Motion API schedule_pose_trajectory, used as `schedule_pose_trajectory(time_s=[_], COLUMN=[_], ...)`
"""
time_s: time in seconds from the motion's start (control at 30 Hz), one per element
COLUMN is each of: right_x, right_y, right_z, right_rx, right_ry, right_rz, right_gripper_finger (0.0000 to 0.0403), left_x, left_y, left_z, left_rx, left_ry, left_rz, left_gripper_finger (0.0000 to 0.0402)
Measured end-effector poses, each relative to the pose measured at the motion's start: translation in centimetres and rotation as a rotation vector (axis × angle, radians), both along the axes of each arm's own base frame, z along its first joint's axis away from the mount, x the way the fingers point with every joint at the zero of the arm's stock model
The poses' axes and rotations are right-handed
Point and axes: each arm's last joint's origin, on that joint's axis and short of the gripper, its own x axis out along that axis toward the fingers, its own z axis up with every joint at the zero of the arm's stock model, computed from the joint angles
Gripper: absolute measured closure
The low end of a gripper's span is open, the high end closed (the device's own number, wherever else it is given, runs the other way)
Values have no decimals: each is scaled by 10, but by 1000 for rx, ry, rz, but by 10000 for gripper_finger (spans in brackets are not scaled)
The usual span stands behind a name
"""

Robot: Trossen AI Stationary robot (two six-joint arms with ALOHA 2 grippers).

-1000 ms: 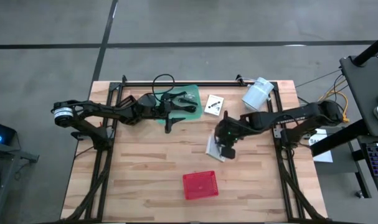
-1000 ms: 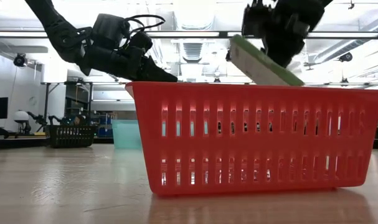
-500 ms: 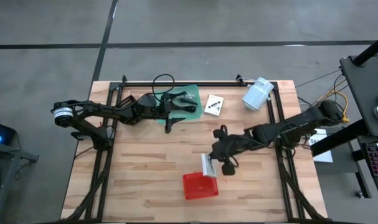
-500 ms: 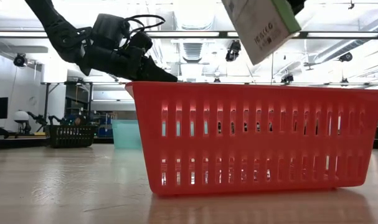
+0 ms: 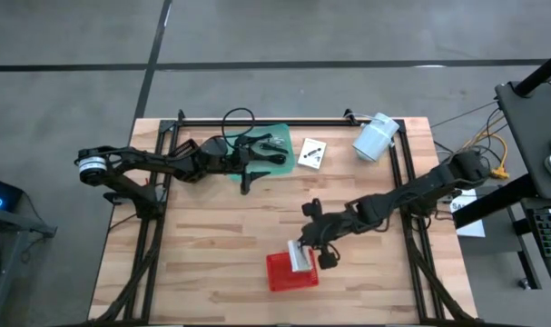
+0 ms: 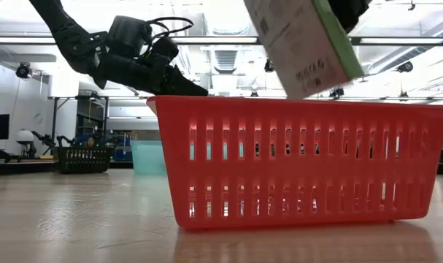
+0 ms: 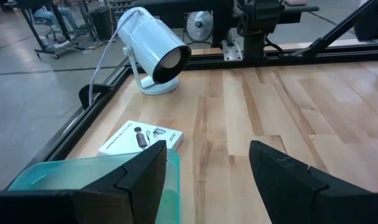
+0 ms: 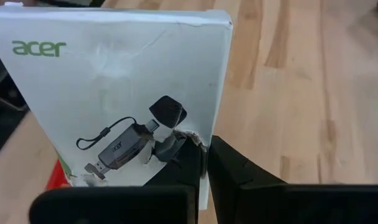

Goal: Pick and place items into bin
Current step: Put the bottom white card reader box into the red bin

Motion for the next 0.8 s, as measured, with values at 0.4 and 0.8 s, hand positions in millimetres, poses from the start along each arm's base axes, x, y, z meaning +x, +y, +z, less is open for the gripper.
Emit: schedule_pose_trajectory(time_s=[0.4,0.8], right_x=[11,5], right_y=[8,13], right_z=[6,-5], right_rx=[-2,37], right_ry=[-38,-27], right_rz=[-7,-20], right_gripper_finger=[394,394], left_x=[0,0], left_y=[0,0], left_z=[0,0], left_rx=[1,1], left_ry=[-3,-2], left_rz=[0,0], left_gripper_finger=[189,189])
